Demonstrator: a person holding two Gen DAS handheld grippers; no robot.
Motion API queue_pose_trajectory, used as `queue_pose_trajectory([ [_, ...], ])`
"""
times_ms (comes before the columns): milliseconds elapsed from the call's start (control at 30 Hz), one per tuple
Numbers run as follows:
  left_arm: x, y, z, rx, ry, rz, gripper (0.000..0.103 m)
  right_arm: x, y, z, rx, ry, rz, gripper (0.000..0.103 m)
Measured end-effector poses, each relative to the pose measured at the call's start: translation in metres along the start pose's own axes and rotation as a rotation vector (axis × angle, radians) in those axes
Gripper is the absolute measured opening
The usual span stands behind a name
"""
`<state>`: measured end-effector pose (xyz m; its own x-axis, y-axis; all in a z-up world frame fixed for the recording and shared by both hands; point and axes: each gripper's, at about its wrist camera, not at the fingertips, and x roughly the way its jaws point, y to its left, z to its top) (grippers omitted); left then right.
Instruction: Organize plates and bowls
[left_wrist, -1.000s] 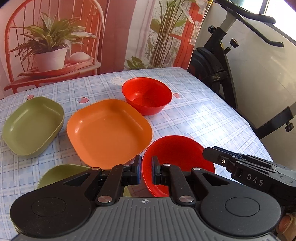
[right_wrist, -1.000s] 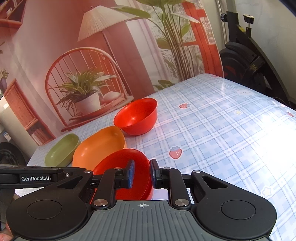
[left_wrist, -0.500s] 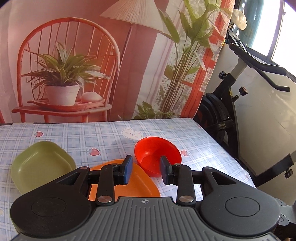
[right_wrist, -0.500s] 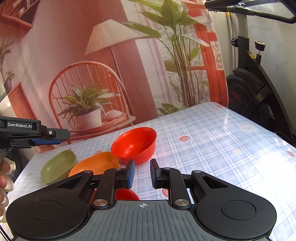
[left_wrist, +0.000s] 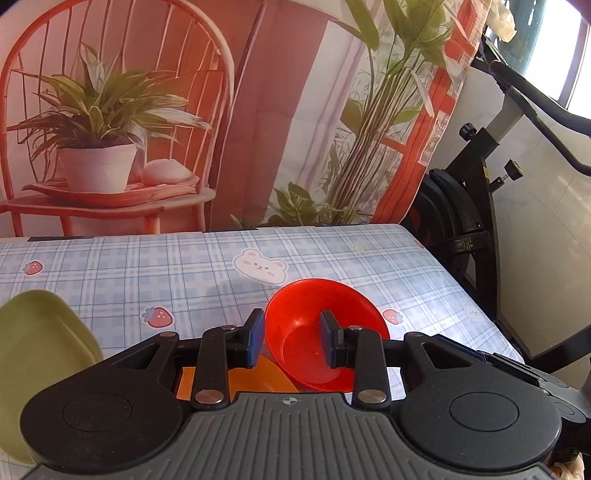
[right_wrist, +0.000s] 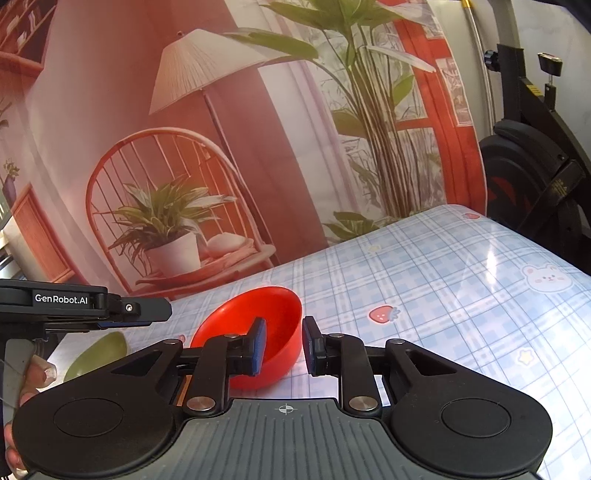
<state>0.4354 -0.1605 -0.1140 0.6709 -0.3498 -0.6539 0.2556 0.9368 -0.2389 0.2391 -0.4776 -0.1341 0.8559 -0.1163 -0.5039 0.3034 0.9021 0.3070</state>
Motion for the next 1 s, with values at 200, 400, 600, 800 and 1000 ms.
queue_pose_trajectory([
  [200, 0.029, 0.014, 0.002, -0.013, 0.062, 0.006, 0.034, 0.031, 0.0, -0.003, 0.017, 0.062, -0.01, 0.021],
  [400, 0.048, 0.02, 0.0, -0.009, 0.127, -0.014, 0.032, 0.043, 0.002, -0.006, 0.027, 0.09, 0.006, 0.021],
  [600, 0.053, 0.023, -0.003, -0.01, 0.142, -0.021, 0.013, 0.046, 0.002, -0.005, 0.031, 0.091, -0.003, 0.014],
  [800, 0.047, 0.024, -0.002, -0.026, 0.136, -0.025, 0.009, 0.043, -0.001, -0.005, 0.055, 0.083, -0.002, 0.009],
  [1000, 0.019, 0.015, 0.002, -0.013, 0.095, -0.044, 0.009, 0.021, 0.007, 0.004, 0.066, 0.04, 0.001, 0.008],
])
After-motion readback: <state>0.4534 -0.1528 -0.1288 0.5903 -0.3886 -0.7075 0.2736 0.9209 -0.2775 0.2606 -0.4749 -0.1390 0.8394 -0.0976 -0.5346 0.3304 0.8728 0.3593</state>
